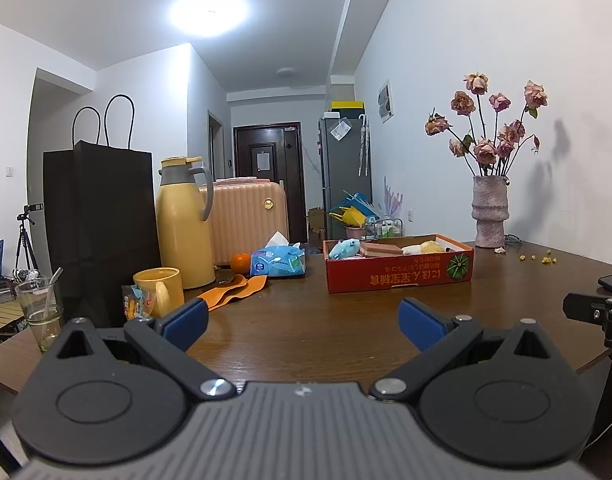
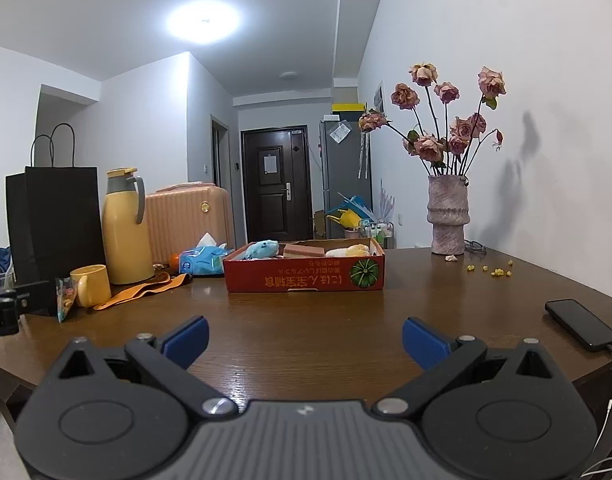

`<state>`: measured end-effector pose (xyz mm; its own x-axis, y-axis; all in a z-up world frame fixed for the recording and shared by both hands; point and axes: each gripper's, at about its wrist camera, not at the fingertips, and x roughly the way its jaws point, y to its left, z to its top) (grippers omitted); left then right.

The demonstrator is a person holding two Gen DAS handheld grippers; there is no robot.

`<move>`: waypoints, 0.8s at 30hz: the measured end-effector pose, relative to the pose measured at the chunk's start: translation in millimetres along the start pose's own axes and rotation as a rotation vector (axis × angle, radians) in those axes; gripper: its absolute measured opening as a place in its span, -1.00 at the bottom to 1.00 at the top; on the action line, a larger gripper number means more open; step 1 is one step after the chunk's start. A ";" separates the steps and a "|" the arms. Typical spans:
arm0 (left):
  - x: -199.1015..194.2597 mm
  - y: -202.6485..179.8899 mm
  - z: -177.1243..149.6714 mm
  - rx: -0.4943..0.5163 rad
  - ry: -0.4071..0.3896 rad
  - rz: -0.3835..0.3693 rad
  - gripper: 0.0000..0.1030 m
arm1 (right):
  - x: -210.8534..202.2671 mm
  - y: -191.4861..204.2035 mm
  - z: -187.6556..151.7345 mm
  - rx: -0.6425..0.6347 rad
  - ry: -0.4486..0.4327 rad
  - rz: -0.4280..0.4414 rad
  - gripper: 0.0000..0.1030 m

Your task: Organize soft objects

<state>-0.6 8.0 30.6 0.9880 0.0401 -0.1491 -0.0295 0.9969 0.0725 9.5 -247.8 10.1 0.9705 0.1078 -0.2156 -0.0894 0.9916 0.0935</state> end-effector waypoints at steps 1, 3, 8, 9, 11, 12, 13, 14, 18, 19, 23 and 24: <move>-0.1 0.1 0.0 0.000 -0.001 0.000 1.00 | 0.4 -0.1 -0.4 0.001 0.002 0.000 1.00; 0.1 0.0 -0.2 -0.001 0.000 0.001 1.00 | 0.7 0.3 -0.2 0.001 0.002 0.001 1.00; -0.1 -0.9 -1.4 -0.001 -0.001 0.000 1.00 | 0.8 1.5 -0.6 -0.002 -0.004 -0.002 1.00; -0.2 -1.5 -1.8 -0.001 -0.001 0.000 1.00 | 0.7 1.5 -0.9 0.000 -0.005 -0.002 1.00; -0.8 -1.0 -2.2 0.000 -0.001 0.000 1.00 | 1.2 1.0 -1.1 0.004 -0.006 -0.007 1.00; -1.0 -1.5 -2.6 0.000 -0.002 0.000 1.00 | 1.1 0.9 -1.2 0.007 -0.007 -0.010 1.00; -0.8 -1.2 -2.1 -0.001 -0.001 0.000 1.00 | 1.4 0.8 -1.2 0.010 -0.007 -0.012 1.00; -0.9 -1.5 -2.5 -0.001 -0.001 0.001 1.00 | 1.4 0.5 -1.1 0.012 -0.007 -0.011 1.00; -1.0 -1.8 -2.4 0.000 -0.002 0.000 1.00 | 1.4 1.1 -1.2 0.012 -0.008 -0.011 1.00; -0.9 -1.5 -2.2 0.001 -0.002 0.000 1.00 | 1.4 0.9 -0.9 0.013 -0.008 -0.012 1.00; -1.2 -1.3 -2.1 0.002 -0.003 -0.002 1.00 | 1.3 1.3 -1.7 0.015 -0.012 -0.013 1.00; -1.3 -1.3 -2.5 0.002 -0.003 -0.002 1.00 | 1.4 1.4 -1.6 0.015 -0.012 -0.013 1.00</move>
<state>-2.2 6.7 28.2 0.9886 0.0377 -0.1460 -0.0271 0.9969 0.0742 10.4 -246.1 8.3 0.9743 0.0936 -0.2050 -0.0731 0.9918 0.1051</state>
